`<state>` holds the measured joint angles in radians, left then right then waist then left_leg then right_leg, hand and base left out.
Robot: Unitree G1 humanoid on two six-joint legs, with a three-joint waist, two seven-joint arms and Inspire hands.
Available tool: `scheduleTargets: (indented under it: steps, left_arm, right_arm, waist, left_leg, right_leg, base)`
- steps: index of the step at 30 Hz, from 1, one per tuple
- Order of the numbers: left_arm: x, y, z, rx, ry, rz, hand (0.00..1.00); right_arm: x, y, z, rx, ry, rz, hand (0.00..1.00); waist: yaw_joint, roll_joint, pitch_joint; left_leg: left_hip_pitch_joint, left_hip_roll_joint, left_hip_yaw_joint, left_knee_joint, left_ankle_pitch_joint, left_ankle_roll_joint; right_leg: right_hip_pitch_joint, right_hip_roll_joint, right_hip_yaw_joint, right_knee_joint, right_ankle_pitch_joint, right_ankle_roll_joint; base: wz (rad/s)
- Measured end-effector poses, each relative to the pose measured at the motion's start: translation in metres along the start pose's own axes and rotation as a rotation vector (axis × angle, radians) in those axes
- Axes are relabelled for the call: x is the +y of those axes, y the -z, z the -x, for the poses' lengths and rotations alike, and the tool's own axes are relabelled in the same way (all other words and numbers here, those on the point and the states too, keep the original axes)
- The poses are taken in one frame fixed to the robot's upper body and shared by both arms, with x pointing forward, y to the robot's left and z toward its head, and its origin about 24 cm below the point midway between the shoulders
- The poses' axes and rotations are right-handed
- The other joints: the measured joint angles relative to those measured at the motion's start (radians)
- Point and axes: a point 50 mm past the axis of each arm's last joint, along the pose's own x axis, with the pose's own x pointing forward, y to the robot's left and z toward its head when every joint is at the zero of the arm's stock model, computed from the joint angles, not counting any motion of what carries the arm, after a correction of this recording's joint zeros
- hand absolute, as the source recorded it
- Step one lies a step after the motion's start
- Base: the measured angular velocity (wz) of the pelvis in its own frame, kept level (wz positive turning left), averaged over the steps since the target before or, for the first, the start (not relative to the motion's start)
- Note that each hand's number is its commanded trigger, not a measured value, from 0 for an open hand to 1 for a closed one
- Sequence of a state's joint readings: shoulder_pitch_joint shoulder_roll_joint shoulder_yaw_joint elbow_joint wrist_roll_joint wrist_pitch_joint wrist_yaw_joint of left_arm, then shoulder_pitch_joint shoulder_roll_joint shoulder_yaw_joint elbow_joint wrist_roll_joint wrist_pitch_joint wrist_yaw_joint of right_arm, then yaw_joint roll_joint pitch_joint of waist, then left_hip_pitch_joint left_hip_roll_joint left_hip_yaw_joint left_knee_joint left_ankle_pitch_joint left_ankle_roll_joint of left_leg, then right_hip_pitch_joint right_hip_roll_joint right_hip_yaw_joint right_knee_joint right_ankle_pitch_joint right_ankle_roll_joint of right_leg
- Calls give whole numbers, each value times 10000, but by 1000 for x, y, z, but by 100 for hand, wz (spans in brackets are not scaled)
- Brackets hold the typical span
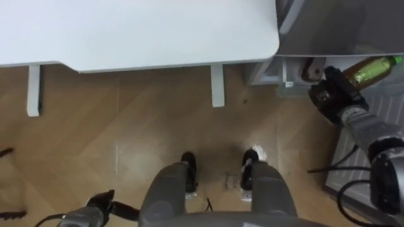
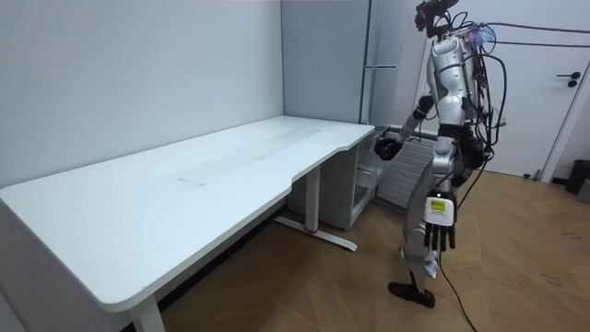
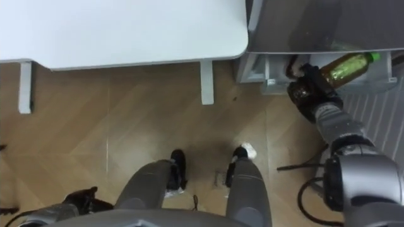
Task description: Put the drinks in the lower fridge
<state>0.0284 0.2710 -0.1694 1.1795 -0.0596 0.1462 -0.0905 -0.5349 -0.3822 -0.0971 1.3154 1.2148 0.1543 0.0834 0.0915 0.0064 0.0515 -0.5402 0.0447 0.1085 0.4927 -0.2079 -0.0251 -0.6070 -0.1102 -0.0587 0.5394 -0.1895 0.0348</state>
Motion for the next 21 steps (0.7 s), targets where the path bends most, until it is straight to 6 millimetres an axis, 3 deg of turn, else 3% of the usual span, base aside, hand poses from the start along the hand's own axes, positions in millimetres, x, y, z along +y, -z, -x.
scheduleTargets:
  steps: [3,5,6,19,21]
  left_arm:
    - [1,4,0,76,-79,168,0]
    - [1,3,0,24,-137,168,0]
    - [2,2,1,-33,-160,161,0]
    - [5,-8,2,-402,-252,79,0]
    - [4,-8,2,-350,-214,-46,0]
  right_arm:
    - [11,-7,-1,-76,-235,135,99]
    - [13,-12,0,-164,-269,194,16]
    - [12,-16,0,-218,-235,218,0]
    - [15,-37,3,-514,29,604,0]
    - [14,-35,3,-319,67,699,0]
  waist:
    - [80,0,-4]
    - [171,4,-6]
    - [234,5,-7]
    - [417,29,-45]
    - [412,7,-89]
  left_leg:
    - [-187,-39,-35,122,0,1]
    - [-276,-50,-59,194,3,6]
    - [-302,-58,-83,236,1,7]
    - [-425,-48,-271,339,1,7]
    - [-413,-48,-271,312,3,8]
  right_leg:
    - [-217,-48,-8,196,-48,-14]
    - [-277,-71,-30,279,-56,-18]
    - [-284,-90,-61,326,-73,-20]
    - [-263,-102,-284,340,-40,-71]
    - [-253,-101,-288,334,-35,-76]
  base:
    - [5]
    - [7]
    - [7]
    - [4]
    - [0]
